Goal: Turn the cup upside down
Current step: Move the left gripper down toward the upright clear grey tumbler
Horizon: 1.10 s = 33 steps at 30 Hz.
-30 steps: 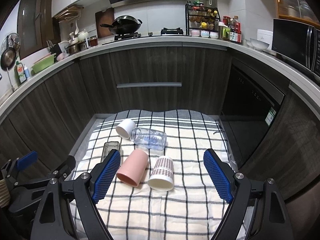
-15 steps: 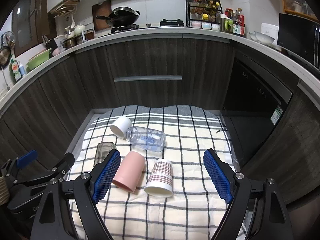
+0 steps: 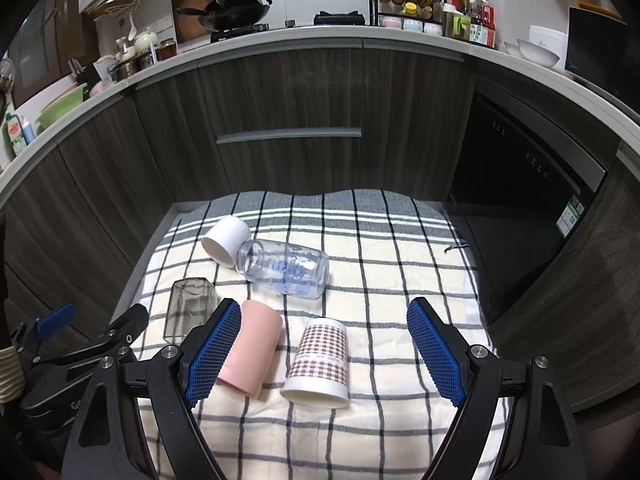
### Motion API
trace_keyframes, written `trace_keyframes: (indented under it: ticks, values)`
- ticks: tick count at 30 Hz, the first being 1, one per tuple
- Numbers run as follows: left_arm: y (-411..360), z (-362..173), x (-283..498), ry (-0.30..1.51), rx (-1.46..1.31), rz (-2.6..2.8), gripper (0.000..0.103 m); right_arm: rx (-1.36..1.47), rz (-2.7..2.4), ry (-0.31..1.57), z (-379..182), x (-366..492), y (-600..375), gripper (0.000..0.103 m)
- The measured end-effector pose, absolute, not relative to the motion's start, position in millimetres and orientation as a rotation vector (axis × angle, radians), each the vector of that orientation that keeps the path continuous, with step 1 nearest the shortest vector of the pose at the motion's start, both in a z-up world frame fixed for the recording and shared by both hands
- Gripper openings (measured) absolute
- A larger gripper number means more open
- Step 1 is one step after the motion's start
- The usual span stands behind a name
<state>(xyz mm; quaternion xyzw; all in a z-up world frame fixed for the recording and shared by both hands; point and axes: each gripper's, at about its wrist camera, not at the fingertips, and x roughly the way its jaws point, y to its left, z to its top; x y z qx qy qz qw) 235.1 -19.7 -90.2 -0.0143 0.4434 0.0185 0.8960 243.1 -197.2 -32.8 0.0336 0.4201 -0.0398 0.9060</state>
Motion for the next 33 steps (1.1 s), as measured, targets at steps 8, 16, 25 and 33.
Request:
trace_keyframes:
  ticks: [8, 16, 25, 33]
  values:
    - [-12.2, -129.4, 272.6, 1.01, -0.042, 0.047, 0.102, 0.077, -0.095, 0.903, -56.8, 268.8, -190.7, 0.085]
    - [-9.2, -160.9, 296.6, 1.089, -0.058, 0.031, 0.102, 0.078, -0.103, 0.926, -73.7, 284.8, -181.4, 0.085]
    - [-12.2, -188.3, 317.8, 1.179, -0.037, 0.014, 0.101, 0.086, -0.125, 0.977, -96.3, 304.0, -181.7, 0.085]
    - [-15.5, -204.3, 330.3, 1.233, -0.024, 0.007, 0.095, 0.111, -0.16, 1.046, -121.9, 319.8, -187.5, 0.085]
